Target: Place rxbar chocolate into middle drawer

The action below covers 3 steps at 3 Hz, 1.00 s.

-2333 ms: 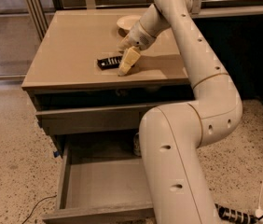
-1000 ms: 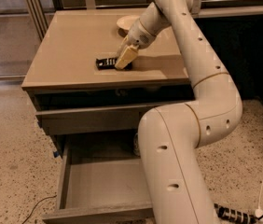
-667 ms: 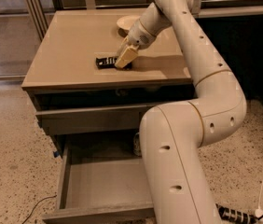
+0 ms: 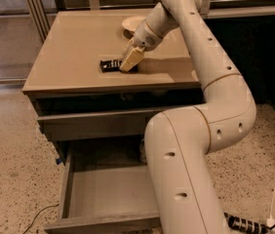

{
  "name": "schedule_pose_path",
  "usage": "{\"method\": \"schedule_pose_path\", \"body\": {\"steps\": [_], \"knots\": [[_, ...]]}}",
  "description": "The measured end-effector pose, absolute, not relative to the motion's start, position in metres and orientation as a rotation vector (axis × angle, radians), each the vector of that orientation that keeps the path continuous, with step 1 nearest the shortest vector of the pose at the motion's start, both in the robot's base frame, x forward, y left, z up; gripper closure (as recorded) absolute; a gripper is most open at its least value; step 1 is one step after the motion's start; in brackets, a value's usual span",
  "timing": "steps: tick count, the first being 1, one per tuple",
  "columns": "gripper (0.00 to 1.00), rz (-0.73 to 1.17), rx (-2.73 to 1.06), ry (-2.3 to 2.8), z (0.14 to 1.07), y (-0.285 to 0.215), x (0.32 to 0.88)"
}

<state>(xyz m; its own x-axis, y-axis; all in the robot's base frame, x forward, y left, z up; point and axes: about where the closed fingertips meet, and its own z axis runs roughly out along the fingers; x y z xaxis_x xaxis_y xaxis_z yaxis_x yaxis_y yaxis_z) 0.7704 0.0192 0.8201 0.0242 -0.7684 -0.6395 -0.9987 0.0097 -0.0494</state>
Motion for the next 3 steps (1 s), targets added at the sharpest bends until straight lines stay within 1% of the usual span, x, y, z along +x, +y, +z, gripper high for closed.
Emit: {"method": "schedule_pose_path", "body": {"steps": [1, 3], "knots": [[1.0, 0.6, -1.776, 1.795, 0.84, 0.015, 0.767], [1.0, 0.544, -1.739, 1.774, 0.917, 0.001, 0.742]]}}
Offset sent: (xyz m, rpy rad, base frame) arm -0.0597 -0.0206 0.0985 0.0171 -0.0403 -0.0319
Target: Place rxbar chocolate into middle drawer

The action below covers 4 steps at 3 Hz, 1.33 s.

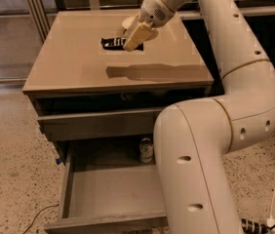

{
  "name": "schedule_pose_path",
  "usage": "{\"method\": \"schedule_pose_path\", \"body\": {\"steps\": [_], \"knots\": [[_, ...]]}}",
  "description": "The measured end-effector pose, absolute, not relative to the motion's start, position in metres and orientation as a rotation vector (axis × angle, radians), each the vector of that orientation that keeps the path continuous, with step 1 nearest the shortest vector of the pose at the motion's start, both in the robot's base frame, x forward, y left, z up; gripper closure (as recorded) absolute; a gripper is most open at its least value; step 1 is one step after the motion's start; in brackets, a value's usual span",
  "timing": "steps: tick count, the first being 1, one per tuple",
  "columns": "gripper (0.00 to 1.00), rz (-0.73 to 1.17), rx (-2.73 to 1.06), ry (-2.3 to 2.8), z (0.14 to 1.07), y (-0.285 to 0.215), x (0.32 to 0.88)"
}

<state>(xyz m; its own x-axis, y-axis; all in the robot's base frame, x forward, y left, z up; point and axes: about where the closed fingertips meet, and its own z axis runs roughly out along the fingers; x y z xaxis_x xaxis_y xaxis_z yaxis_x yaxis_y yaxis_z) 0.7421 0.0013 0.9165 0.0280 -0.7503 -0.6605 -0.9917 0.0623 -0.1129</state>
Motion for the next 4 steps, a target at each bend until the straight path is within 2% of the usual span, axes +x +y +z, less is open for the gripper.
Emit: {"method": "schedule_pose_path", "body": {"steps": [2, 3, 4], "knots": [[1.0, 0.373, -1.633, 1.714, 1.014, -0.044, 0.693], [1.0, 0.139, -1.555, 1.604, 1.067, -0.096, 0.66], [1.0, 0.081, -1.494, 1.571, 1.095, -0.107, 0.635]]}}
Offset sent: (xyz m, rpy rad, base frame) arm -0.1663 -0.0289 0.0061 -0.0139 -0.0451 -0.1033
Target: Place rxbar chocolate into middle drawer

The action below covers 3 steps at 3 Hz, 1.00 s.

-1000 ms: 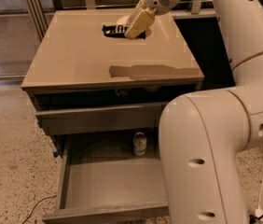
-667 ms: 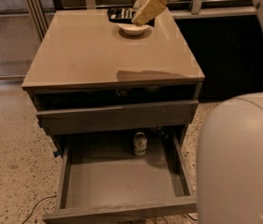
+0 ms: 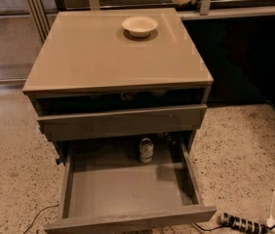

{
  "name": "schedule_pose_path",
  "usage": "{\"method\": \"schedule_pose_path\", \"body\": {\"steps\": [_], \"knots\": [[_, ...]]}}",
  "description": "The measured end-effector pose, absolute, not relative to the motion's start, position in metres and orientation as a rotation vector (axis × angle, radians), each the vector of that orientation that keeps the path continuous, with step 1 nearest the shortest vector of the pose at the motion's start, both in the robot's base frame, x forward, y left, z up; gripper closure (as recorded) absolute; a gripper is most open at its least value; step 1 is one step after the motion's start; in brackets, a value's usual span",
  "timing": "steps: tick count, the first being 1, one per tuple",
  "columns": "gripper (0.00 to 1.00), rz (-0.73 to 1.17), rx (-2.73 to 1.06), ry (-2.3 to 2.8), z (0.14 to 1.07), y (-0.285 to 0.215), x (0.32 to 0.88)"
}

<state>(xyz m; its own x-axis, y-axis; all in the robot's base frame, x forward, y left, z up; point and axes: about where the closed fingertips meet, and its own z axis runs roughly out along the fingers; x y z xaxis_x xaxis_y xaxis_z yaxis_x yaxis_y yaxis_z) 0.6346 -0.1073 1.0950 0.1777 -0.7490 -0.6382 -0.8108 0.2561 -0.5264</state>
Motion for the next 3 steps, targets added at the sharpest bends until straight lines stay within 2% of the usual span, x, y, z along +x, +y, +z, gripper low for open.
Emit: {"method": "schedule_pose_path", "body": {"steps": [3], "knots": [[1.0, 0.199, -1.557, 1.627, 1.049, -0.095, 0.576]]}}
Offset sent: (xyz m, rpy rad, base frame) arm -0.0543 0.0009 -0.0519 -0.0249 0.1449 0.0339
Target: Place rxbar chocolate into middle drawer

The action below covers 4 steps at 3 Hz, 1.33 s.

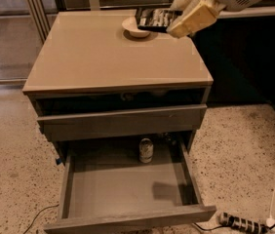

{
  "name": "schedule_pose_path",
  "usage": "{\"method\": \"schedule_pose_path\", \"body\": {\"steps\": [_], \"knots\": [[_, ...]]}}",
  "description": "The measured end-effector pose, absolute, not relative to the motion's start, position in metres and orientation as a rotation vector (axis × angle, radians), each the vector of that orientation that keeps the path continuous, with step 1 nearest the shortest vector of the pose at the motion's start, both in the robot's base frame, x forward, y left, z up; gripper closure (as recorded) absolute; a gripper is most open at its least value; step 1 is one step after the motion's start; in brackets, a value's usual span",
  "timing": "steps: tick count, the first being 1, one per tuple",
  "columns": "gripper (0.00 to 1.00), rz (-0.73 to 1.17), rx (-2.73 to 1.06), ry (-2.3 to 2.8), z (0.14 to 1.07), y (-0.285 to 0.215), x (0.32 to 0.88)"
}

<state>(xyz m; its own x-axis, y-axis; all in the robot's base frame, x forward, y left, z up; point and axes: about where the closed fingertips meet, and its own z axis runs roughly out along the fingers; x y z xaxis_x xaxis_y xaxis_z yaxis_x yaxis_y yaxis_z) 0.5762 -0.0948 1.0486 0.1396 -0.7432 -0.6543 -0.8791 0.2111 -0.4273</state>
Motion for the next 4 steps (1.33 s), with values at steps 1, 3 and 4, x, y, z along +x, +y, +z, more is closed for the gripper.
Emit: {"method": "schedule_pose_path", "body": {"steps": [1, 3, 4], "knots": [[1.0, 0.264, -1.563, 1.623, 0.983, -0.07, 0.538], [1.0, 0.277, -1.572, 1.599, 0.977, -0.069, 0.538], [1.0, 0.29, -1.566, 1.529, 0.953, -0.056, 0.532]]}}
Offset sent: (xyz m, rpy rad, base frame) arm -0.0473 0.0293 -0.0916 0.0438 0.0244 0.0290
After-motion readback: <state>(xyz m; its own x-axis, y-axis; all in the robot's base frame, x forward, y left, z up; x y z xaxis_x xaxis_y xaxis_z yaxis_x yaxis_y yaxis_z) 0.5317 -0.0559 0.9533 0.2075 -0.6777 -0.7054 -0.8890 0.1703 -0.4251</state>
